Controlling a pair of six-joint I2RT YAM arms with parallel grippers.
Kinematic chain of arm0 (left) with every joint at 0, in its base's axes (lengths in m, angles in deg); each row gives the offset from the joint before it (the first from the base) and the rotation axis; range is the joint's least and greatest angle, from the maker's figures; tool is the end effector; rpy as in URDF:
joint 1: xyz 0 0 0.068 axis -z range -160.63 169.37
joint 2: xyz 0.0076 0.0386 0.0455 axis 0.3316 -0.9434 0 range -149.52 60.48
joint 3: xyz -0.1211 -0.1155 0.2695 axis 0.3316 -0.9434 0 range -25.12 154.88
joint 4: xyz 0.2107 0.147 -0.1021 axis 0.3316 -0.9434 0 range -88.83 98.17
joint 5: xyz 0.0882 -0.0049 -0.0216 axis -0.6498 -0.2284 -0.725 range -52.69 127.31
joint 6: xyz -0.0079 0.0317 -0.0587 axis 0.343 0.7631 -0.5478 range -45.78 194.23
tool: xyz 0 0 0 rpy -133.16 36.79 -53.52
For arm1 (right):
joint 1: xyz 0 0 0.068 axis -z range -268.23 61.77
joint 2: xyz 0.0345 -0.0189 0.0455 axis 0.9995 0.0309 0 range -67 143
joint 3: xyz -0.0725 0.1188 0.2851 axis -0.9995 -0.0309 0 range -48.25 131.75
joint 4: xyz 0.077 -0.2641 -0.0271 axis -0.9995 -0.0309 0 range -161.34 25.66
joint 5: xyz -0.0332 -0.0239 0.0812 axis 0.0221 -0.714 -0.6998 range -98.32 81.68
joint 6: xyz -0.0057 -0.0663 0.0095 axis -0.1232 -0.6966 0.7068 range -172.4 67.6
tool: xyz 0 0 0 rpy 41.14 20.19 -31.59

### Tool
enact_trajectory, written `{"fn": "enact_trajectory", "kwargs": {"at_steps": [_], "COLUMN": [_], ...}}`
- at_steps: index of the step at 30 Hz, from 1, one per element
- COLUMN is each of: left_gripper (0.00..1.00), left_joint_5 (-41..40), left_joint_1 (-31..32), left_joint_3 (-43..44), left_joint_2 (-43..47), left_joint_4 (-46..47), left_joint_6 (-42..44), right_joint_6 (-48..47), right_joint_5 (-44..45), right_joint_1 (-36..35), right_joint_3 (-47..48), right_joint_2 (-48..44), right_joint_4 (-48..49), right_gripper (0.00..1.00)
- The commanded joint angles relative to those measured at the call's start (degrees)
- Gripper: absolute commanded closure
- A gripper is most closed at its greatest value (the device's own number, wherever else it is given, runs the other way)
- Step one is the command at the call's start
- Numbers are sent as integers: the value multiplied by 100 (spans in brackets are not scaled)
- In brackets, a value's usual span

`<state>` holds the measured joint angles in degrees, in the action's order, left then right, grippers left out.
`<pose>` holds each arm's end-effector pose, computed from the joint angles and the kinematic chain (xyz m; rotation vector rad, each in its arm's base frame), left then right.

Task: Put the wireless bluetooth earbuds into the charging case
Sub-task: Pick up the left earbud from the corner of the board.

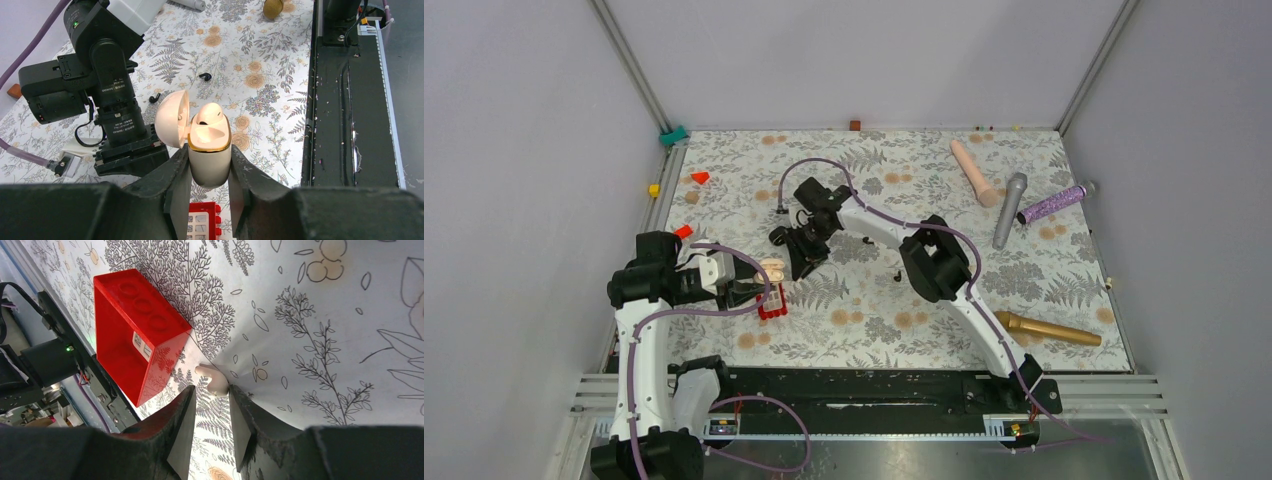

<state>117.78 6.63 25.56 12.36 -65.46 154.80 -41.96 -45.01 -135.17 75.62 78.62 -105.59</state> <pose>0.1075 -0.0299 0.3373 1.2035 1.3391 -0.8192 0.3816 0.4553 0.1431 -1.0945 2.6032 1.1434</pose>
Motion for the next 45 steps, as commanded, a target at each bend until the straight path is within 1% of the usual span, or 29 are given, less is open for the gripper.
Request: {"fn": "enact_trajectory", "kwargs": {"at_steps": [1, 8, 14, 18, 22, 25, 28, 33, 37, 42, 45], "left_gripper": [100, 100, 100, 100, 100, 100, 100, 100, 100, 100, 100], "left_joint_5": [327, 329, 335, 331, 335, 330, 337, 347, 363, 462, 532], "left_joint_1": [-35, -54, -63, -67, -72, -80, -80, -83, -81, -80, -68], "left_joint_3": [188, 180, 180, 180, 179, 171, 178, 200, 240, 201, 188], "left_joint_2": [26, 31, 28, 34, 48, 50, 48, 16, -13, -34, -148], "left_joint_4": [47, 44, 44, 51, 45, 42, 41, 33, 24, 18, 12], "left_joint_6": [169, 169, 179, 178, 178, 178, 182, 187, 169, 216, 228], "right_joint_6": [-110, -30, 37, 54, 14, -70, -274, -600, -835, -1243, -1616], "right_joint_5": [625, 1004, 1260, 1345, 1409, 1357, 1371, 1420, 1596, 1965, 2349], "right_joint_1": [-196, -291, -379, -442, -490, -491, -486, -363, -120, 250, 340], "right_joint_3": [17, 51, 123, 224, 312, 332, 363, 242, -104, -980, -1794], "right_joint_2": [-122, -139, -96, 0, 107, 99, -87, -745, -1449, -2703, -3580], "right_joint_4": [-257, -345, -429, -493, -568, -568, -561, -556, -538, -291, -73], "right_gripper": [61, 60, 61, 67, 79, 83, 84, 85, 85, 85, 85]}}
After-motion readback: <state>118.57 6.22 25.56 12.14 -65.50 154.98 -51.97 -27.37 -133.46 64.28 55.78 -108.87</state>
